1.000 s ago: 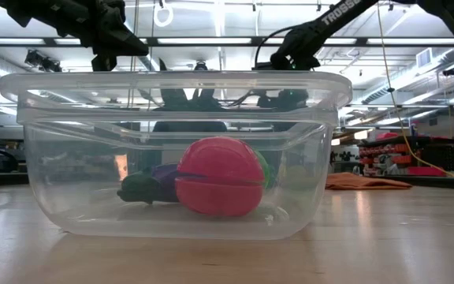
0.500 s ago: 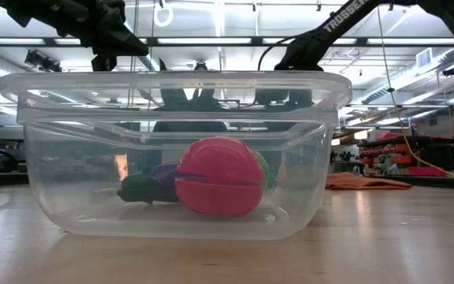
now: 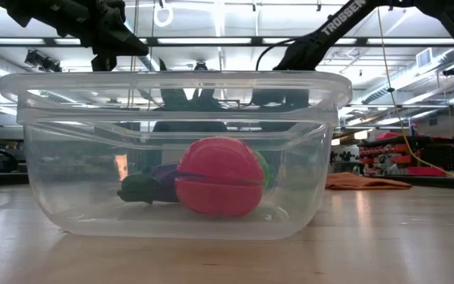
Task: Pick and placing Produce into tupperware
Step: Put the lemon into the transparent bin
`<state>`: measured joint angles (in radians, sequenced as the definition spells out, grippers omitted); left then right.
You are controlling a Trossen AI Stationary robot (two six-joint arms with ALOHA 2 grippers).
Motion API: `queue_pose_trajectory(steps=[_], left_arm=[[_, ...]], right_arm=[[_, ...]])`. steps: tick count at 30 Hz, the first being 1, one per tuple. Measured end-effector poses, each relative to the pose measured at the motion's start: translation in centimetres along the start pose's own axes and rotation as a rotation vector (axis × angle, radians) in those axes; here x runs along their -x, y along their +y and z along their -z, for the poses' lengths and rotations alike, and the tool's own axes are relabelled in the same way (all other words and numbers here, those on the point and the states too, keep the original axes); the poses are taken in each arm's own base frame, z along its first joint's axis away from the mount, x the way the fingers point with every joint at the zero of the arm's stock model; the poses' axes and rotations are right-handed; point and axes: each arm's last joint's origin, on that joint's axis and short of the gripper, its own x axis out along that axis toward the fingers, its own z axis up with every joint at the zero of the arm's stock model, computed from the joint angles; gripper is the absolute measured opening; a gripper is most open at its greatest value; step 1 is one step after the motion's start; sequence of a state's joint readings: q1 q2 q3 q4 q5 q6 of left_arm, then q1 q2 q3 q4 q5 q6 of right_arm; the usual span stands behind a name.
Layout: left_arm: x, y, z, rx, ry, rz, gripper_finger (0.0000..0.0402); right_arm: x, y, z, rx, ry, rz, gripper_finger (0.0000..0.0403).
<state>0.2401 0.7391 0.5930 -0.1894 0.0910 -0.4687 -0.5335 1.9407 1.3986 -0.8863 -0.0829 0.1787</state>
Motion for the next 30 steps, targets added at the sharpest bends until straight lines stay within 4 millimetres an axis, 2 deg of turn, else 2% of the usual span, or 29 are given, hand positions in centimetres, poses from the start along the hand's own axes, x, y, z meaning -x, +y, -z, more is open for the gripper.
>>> queue_pose_trajectory(steps=[5, 14, 24, 30], left_arm=[[0.0, 0.0, 0.0, 0.001, 0.0, 0.0, 0.0033], [-0.01, 0.01, 0.01, 0.001, 0.001, -0.001, 0.0024], [-0.01, 0.01, 0.02, 0.013, 0.002, -0.001, 0.0036], [-0.01, 0.01, 0.02, 0.02, 0.003, -0.001, 0.0027]], right_arm=[[-1.03, 0.12, -0.07, 0.001, 0.026, 0.001, 0.0364], [-1.08, 0.27, -0.18, -0.001, 0.012, 0.001, 0.0356], [-1.08, 0.25, -0.19, -0.004, 0.011, 0.004, 0.0299], [-1.08, 0.23, -0.07, -0.004, 0.023, 0.006, 0.0265]])
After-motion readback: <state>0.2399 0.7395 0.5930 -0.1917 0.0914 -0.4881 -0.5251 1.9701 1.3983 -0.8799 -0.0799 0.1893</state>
